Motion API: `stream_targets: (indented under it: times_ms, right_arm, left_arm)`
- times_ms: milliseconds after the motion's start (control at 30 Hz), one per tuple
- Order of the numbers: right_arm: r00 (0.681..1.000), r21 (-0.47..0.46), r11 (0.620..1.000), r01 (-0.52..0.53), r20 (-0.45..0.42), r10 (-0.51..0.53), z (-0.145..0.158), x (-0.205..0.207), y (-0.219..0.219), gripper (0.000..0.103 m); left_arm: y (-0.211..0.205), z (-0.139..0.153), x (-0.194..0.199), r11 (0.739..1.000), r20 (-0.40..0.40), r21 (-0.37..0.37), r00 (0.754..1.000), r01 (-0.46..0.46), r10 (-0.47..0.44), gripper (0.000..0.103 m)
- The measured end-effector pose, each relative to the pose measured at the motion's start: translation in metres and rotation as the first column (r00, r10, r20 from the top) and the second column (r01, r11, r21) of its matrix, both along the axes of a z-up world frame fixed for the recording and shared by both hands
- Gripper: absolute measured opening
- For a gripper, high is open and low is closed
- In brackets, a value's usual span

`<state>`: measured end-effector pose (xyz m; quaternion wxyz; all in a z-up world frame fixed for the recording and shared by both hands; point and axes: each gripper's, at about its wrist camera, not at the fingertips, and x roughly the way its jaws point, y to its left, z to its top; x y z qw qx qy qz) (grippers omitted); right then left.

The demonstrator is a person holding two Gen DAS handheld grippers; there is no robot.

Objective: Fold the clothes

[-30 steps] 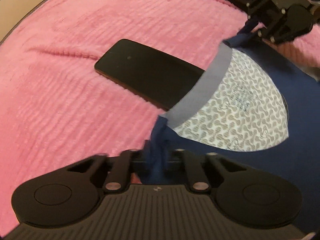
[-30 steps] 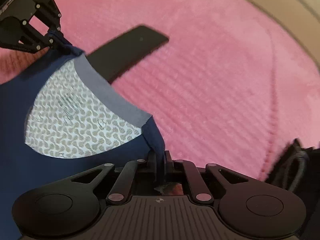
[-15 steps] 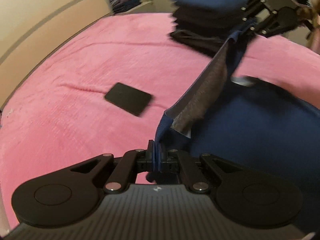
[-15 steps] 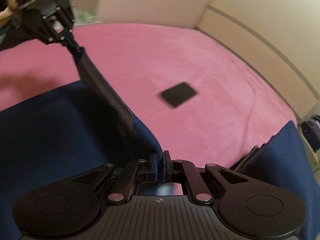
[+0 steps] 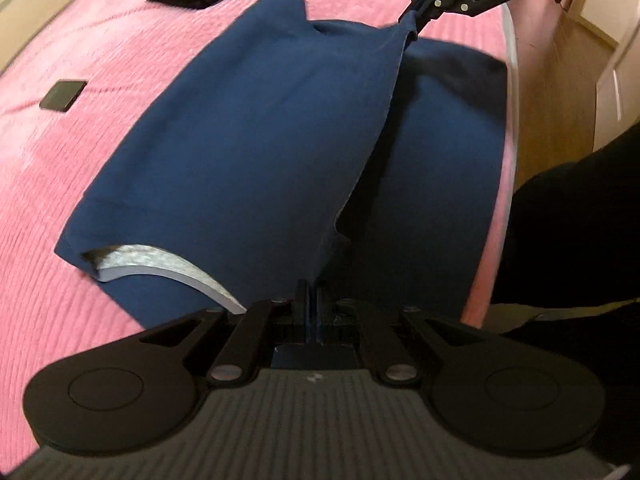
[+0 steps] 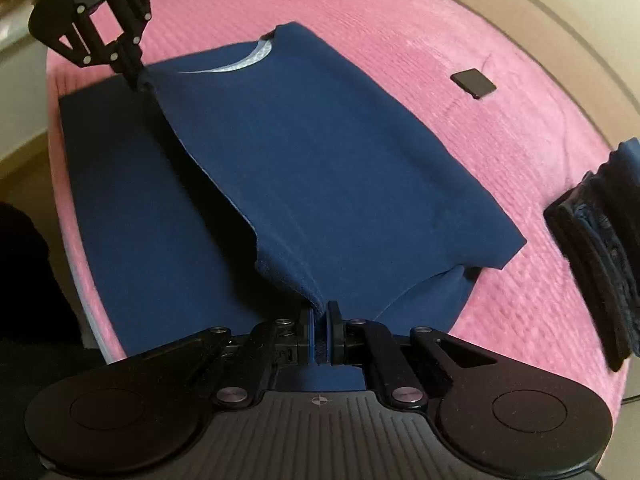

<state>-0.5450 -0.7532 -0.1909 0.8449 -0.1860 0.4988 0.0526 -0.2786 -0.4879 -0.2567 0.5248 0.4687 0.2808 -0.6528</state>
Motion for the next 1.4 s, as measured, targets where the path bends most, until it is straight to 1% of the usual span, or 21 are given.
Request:
stream_targets:
  times_ms: [100,233,267,300,367,433,467,533,667,700,733,767,800,833,900,1000,1100,1200,1233,1300,1400]
  right_arm:
    - [1.0,-0.066,0.998,-0.009,-0.002,0.009,-0.006,-0.008,0.019,0.004]
    - [0.996,-0.188,0.979,-0.073,0.03,0.08,-0.02,-0.028,0.037,0.005]
    - [0.994,-0.198,0.976,-0.086,0.044,0.096,-0.023,-0.032,0.037,0.012]
    - [0.992,-0.207,0.973,-0.098,0.059,0.112,-0.027,-0.036,0.036,0.041]
    - [0.985,-0.229,0.968,-0.101,0.115,0.129,-0.036,-0.051,0.036,0.077]
    - [0.981,-0.183,0.978,-0.097,0.151,0.125,-0.045,-0.054,0.03,0.077]
    - [0.977,-0.194,0.975,-0.104,0.164,0.137,-0.05,-0.055,0.031,0.077]
    - [0.957,-0.241,0.957,-0.159,0.2,0.209,-0.061,-0.062,0.037,0.077]
    - [0.917,-0.318,0.921,-0.223,0.251,0.309,-0.079,-0.072,0.049,0.076]
    - [0.909,-0.326,0.917,-0.231,0.265,0.323,-0.08,-0.069,0.046,0.071]
    - [0.904,-0.323,0.914,-0.244,0.265,0.335,-0.081,-0.066,0.044,0.062]
    - [0.907,-0.316,0.915,-0.251,0.253,0.337,-0.082,-0.064,0.043,0.044]
    - [0.91,-0.309,0.916,-0.258,0.241,0.337,-0.082,-0.063,0.043,0.021]
    - [0.913,-0.301,0.916,-0.264,0.229,0.338,-0.083,-0.061,0.042,0.01]
    - [0.922,-0.306,0.924,-0.228,0.238,0.306,-0.083,-0.06,0.046,0.005]
    - [0.932,-0.288,0.944,-0.159,0.273,0.24,-0.078,-0.057,0.047,0.003]
    - [0.931,-0.315,0.937,-0.152,0.274,0.243,-0.064,-0.066,0.056,0.003]
    - [0.922,-0.345,0.927,-0.147,0.292,0.255,-0.042,-0.09,0.076,0.003]
    - [0.924,-0.347,0.927,-0.144,0.288,0.252,-0.04,-0.098,0.083,0.003]
    - [0.931,-0.354,0.923,-0.153,0.261,0.255,-0.051,-0.107,0.093,0.003]
    - [0.948,-0.338,0.929,-0.148,0.22,0.231,-0.08,-0.102,0.094,0.003]
  left_arm:
    - [0.011,-0.008,-0.005,0.998,0.034,-0.06,0.999,0.01,-0.008,0.001]
    - [0.026,-0.017,-0.01,0.992,0.073,-0.125,0.997,0.014,-0.005,0.001]
    - [0.028,-0.02,-0.01,0.99,0.075,-0.139,0.997,0.003,0.007,0.001]
    - [0.03,-0.024,-0.011,0.989,0.077,-0.15,0.997,-0.009,0.021,0.001]
    - [0.033,-0.03,-0.014,0.985,0.083,-0.171,0.995,-0.031,0.045,0.001]
    - [0.035,-0.034,-0.019,0.98,0.107,-0.197,0.993,-0.037,0.059,0.001]
    - [0.036,-0.037,-0.021,0.976,0.12,-0.212,0.991,-0.04,0.067,0.001]
    - [0.041,-0.045,-0.026,0.968,0.146,-0.245,0.986,-0.049,0.087,0.001]
    - [0.051,-0.059,-0.037,0.951,0.198,-0.305,0.973,-0.053,0.117,0.001]
    - [0.053,-0.061,-0.04,0.948,0.215,-0.316,0.969,-0.045,0.118,0.001]
    - [0.056,-0.064,-0.043,0.944,0.236,-0.329,0.965,-0.033,0.116,0.001]
    - [0.058,-0.066,-0.046,0.94,0.255,-0.341,0.96,-0.022,0.114,0.001]
    - [0.06,-0.067,-0.047,0.937,0.271,-0.35,0.956,-0.011,0.113,0.001]
    - [0.062,-0.068,-0.049,0.933,0.283,-0.36,0.952,-0.003,0.112,0.001]
    - [0.064,-0.068,-0.05,0.924,0.286,-0.382,0.95,-0.008,0.126,0.001]
    - [0.067,-0.068,-0.051,0.91,0.278,-0.414,0.947,-0.031,0.159,0.001]
    - [0.069,-0.064,-0.055,0.903,0.274,-0.427,0.945,-0.047,0.179,0.001]
    - [0.082,-0.047,-0.072,0.897,0.324,-0.443,0.933,0.005,0.155,0.0]
    - [0.09,-0.041,-0.081,0.894,0.329,-0.447,0.933,0.018,0.146,0.0]
    - [0.105,-0.034,-0.098,0.893,0.342,-0.449,0.931,0.039,0.131,0.001]
    - [0.112,-0.055,-0.113,0.915,0.356,-0.403,0.926,0.031,0.126,0.001]
